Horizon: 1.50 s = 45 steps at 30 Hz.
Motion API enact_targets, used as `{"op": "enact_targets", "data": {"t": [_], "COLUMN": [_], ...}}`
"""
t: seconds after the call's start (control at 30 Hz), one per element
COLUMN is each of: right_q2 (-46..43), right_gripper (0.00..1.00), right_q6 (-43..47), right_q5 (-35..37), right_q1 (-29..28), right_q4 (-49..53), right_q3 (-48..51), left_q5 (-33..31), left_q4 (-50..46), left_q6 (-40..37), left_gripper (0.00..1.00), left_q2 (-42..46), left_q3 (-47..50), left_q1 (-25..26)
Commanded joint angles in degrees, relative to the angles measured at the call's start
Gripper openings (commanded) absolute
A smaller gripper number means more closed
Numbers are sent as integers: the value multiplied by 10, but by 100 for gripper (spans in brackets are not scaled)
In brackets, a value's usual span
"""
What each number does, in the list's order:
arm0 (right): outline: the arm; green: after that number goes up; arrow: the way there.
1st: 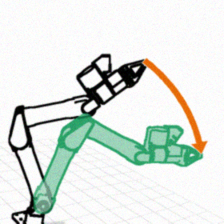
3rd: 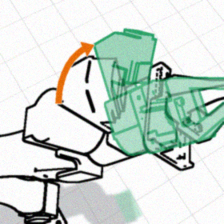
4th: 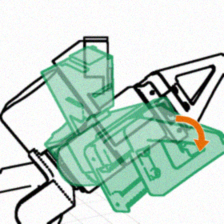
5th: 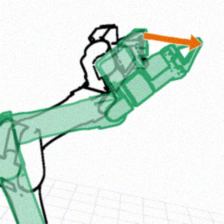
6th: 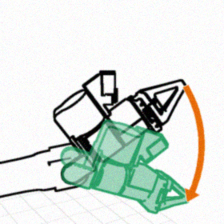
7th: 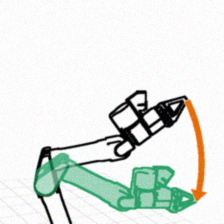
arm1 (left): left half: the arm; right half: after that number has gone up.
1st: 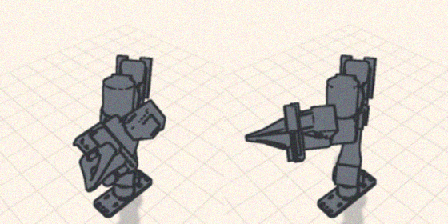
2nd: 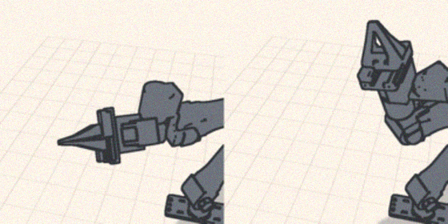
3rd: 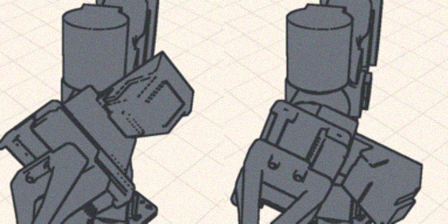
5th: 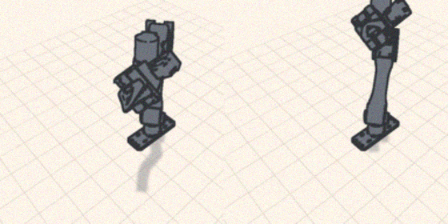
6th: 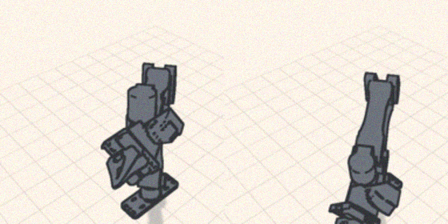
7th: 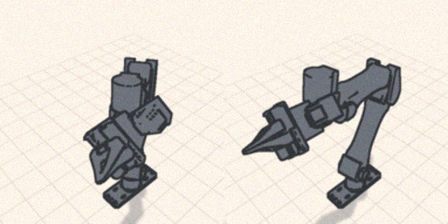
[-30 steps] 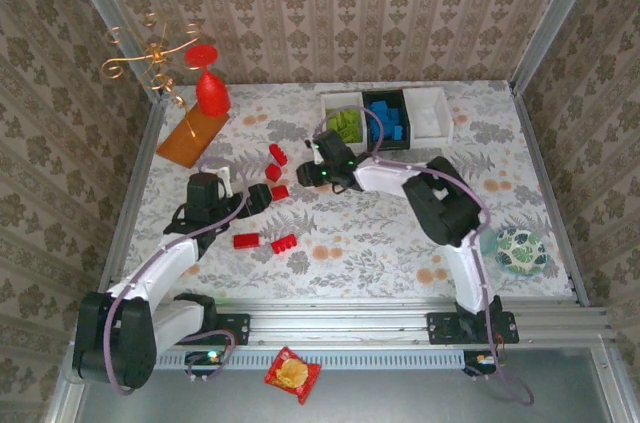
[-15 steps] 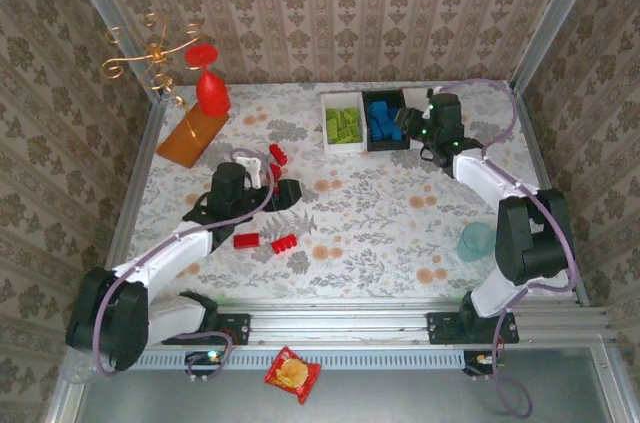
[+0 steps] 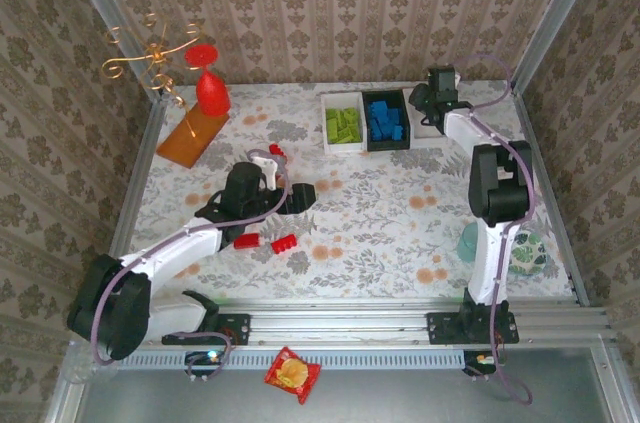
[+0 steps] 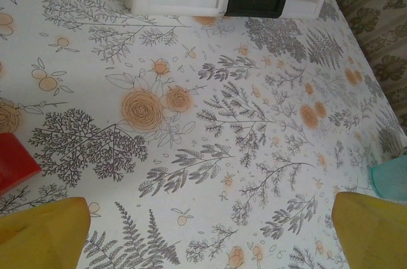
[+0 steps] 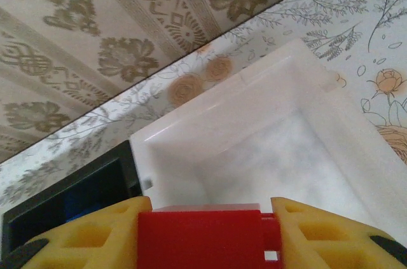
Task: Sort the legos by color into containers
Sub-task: Place the lego in the container, then pick up the lego from the bottom-center of the table.
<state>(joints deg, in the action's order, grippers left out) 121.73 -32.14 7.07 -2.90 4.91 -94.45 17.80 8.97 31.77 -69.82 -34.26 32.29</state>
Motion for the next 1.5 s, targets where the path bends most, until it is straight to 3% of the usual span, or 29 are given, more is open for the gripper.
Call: {"op": "enact_targets", "data": {"t": [0.0, 0.1, 0.33, 0.43, 0.57, 0.8, 1.0, 1.23, 1.47], "right_q2": [11, -20, -194, -273, -320, -295, -246, -179, -127], "right_gripper": [53, 63, 70, 71, 73, 79, 88, 98, 100], "right_q6": [10, 18, 39, 65, 108, 117, 91, 44, 27], "right_q5": [23, 2, -7, -20, -26, -33, -13, 60, 126], "right_q1": [3, 3, -33, -91, -217, -406, -526, -609, -631], "right_q4": [44, 35, -40, -71, -92, -121, -170, -145, -69], "right_q3": [-44, -18, 185, 285, 370, 421, 429, 380, 313], "left_q5": [-10, -19, -32, -32, -20, -43, -32, -24, -13], "left_q4": [-18, -39, -67, -79, -103, -148, -113, -95, -81], "left_q6": [-8, -23, -36, -39, -39, -39, -10, -6, -6], "left_gripper": [99, 99, 100, 100, 100, 100, 100, 100, 100], "left_q2": [7, 11, 39, 57, 80, 132, 123, 108, 120], "left_q3": [-22, -27, -1, 20, 47, 83, 79, 70, 81], "left_q1": [4, 3, -31, -58, -126, -197, -255, -260, -260]}}
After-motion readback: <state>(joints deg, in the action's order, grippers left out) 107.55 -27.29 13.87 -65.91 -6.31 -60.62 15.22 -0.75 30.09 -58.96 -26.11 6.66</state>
